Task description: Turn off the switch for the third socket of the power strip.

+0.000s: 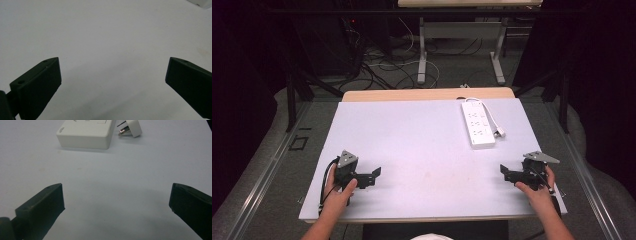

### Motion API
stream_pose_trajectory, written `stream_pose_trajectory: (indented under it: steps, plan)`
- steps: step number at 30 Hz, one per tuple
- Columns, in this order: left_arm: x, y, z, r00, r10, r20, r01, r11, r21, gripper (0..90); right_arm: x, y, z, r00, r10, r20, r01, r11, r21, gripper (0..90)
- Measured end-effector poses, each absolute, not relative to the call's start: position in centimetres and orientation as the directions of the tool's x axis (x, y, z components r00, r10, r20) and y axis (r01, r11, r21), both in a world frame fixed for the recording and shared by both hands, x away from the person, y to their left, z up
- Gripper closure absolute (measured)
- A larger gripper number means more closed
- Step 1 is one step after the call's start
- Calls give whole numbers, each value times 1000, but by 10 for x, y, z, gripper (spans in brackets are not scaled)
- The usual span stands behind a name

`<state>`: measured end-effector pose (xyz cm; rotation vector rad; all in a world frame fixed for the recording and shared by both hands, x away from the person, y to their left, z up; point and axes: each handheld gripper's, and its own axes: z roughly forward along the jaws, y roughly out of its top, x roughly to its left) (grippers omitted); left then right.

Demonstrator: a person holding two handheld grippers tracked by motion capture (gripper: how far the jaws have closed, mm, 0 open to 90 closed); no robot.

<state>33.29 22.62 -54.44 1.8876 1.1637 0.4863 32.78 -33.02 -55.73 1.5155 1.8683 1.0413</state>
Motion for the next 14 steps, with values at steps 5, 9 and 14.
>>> stream_pose_trajectory:
  steps: [5, 9, 14]
  plan:
    - [333, 227, -545, 491, 864, -110, 541, -204, 816, 2, 328, -330, -558, -237, 968, 77, 573, 75, 816, 0]
    - [333, 228, -544, 497, 861, -106, 542, -213, 813, 2, 328, -330, -558, -242, 967, 77, 575, 79, 814, 0]
    - [334, 229, -544, 497, 861, -106, 545, -215, 810, 2, 329, -328, -558, -237, 968, 84, 580, 72, 812, 0]
